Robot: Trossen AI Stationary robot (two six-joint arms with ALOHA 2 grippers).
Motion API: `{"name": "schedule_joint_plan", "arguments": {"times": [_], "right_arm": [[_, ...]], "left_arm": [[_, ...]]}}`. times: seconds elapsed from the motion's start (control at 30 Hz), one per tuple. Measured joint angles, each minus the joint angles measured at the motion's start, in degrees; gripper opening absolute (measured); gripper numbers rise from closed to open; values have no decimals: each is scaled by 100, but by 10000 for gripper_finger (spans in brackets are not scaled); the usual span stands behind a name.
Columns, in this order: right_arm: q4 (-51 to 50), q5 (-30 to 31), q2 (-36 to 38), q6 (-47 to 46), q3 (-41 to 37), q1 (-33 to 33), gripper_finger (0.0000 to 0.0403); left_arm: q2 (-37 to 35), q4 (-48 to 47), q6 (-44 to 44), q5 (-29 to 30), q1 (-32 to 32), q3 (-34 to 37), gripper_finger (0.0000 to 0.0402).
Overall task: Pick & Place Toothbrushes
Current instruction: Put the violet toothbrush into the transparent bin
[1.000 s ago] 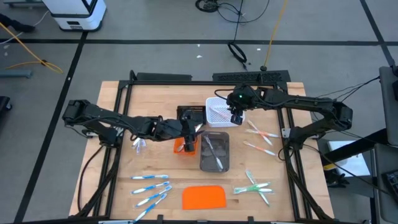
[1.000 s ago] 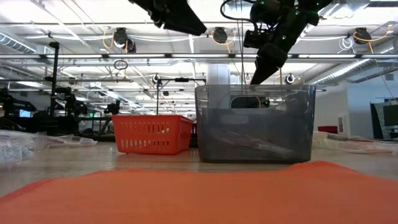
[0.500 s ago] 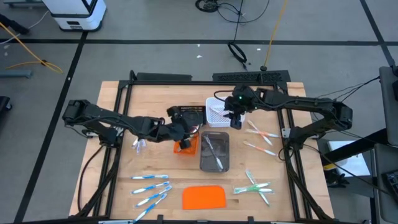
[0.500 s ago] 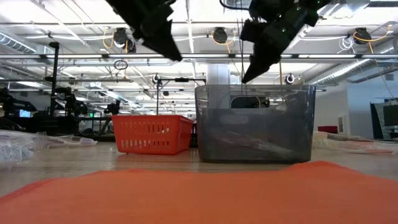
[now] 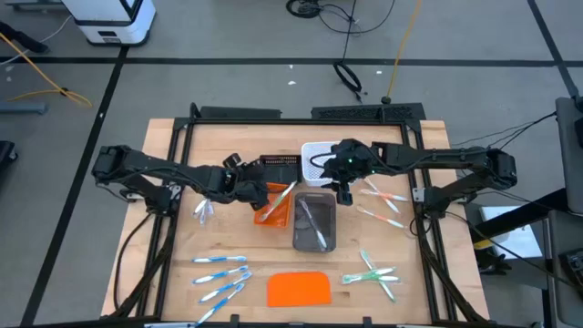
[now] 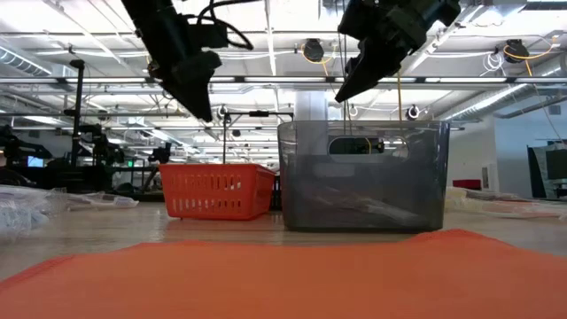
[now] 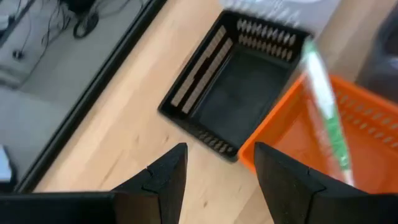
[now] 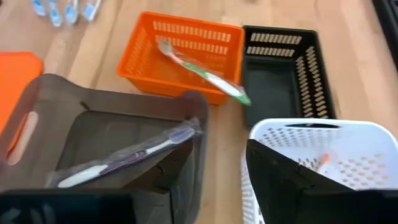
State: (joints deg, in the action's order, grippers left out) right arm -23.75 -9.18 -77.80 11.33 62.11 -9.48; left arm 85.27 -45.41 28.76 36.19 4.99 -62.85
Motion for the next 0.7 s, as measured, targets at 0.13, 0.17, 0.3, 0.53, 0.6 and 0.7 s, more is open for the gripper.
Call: {"name": "schedule_joint_plan", "arguments": {"times": [0.13,0.17,0.3,0.53,0.6,0.7], "right_arm": [[-1,4,0,-10,0,237,141],[-2,4,0,-12,0,292,141],[-2,6,0,-28,0,532,141],[-7,8,0,-163,0,888,141],[-7,10,0,-163,0,976,141],[-8,8,0,-165,0,1082,141]], "left_arm": [[0,-453,385,-7,-103,0,189],[0,-548,478,-9,-129,0,189],[0,-1032,903,-18,-227,0,189],[0,-1912,1630,-492,-467,86,189],[0,-1951,1667,-685,-558,230,189],[0,-1943,1681,-976,-683,494,189]]}}
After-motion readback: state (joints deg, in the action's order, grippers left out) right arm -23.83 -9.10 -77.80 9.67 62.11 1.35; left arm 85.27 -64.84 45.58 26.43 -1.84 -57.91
